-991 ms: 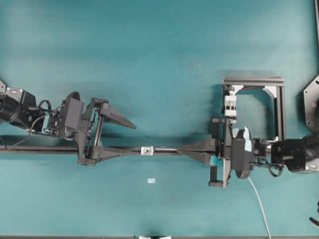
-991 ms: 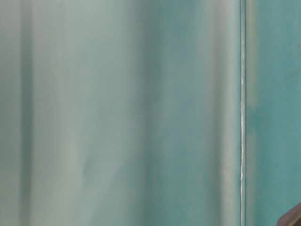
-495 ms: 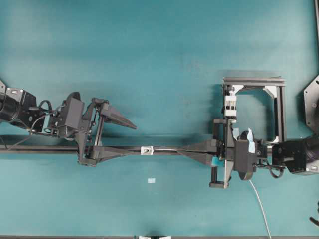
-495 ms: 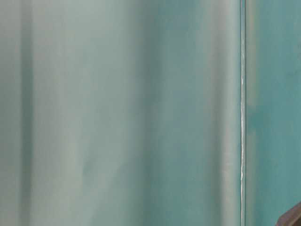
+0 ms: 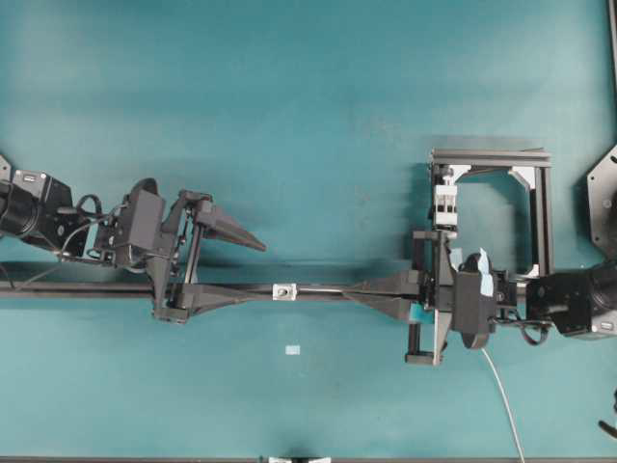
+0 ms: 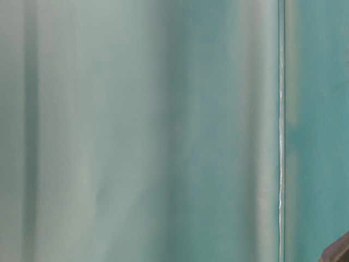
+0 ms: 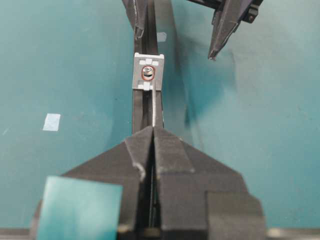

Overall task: Insert the wire through the hole in the metal fitting marked with a red label. (retake)
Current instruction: 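Align the wire tip with the red-ringed hole in the bracket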

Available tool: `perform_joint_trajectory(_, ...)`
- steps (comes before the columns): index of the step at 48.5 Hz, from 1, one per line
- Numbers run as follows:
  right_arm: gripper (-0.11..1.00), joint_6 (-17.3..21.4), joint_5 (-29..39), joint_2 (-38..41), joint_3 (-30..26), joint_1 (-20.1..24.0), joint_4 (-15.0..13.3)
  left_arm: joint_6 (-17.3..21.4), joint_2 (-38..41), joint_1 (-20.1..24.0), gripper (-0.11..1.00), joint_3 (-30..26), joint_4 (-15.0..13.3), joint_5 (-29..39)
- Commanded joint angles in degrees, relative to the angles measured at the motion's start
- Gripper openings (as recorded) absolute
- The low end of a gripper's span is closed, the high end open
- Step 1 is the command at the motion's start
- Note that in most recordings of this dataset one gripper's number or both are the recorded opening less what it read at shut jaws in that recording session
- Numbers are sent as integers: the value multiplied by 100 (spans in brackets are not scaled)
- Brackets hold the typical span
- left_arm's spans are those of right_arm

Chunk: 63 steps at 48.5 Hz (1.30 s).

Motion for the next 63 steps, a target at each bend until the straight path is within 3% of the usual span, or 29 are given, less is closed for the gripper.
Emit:
perform_joint_trajectory(1, 2, 9, -62, -79, -62, 35, 0, -9, -79, -9, 53, -62, -9, 18)
perform_joint_trajectory(37, 2, 9, -62, -44, -149, 35, 0, -9, -79, -9, 53, -132, 0, 193)
perform_joint_trajectory(63, 2, -18, -35, 229, -431, -202, 0, -9, -88, -9, 52, -149, 18, 193)
